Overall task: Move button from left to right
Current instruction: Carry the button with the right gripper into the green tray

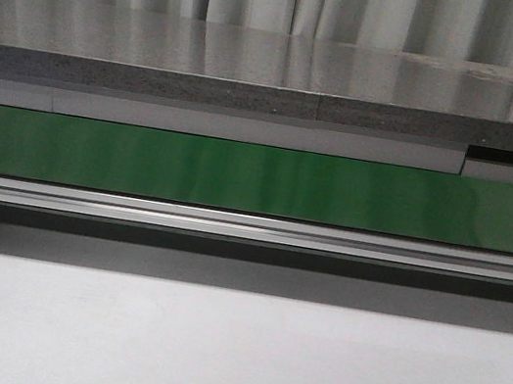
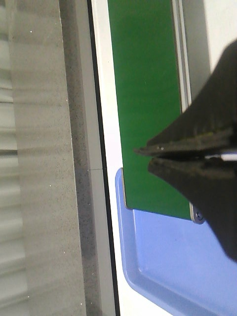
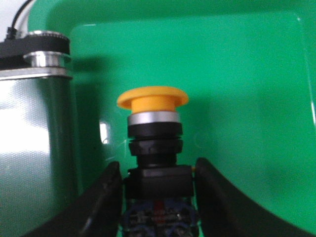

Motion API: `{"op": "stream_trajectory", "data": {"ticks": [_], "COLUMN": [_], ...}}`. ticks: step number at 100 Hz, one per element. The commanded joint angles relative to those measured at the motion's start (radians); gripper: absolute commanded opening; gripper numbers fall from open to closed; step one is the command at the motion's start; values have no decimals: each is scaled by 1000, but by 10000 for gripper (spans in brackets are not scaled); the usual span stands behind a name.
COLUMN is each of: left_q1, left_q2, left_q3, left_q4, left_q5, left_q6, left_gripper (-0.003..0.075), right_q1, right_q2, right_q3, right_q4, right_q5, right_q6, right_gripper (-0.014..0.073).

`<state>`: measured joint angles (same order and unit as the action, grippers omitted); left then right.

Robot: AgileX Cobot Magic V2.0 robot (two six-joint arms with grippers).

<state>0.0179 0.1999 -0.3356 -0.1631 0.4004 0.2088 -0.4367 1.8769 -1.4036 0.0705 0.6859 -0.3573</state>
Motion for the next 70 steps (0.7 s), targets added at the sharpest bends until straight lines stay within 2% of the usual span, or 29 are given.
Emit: {"op": "stream_trajectory", "data": {"ticks": [1, 44, 53, 70], "left_q1": [-8, -8, -8, -8], "left_q2": [7, 7, 7, 7], "left_q3": [-26, -26, -26, -26], "left_q4": [-14, -14, -14, -14], "left_q5": [-71, -71, -71, -71], "left_q6": [-1, -1, -1, -1], "left_gripper": [-20, -20, -20, -20], "right_q1": [-8, -8, -8, -8], "right_q2": [-23, 33, 33, 33], "right_q3": [-34, -34, -34, -34], "right_q4": [-4, 13, 19, 25], "right_q5": [-44, -32, -32, -32], "right_q6": [-16, -16, -16, -16], "right_gripper": [295, 298, 335, 456]}}
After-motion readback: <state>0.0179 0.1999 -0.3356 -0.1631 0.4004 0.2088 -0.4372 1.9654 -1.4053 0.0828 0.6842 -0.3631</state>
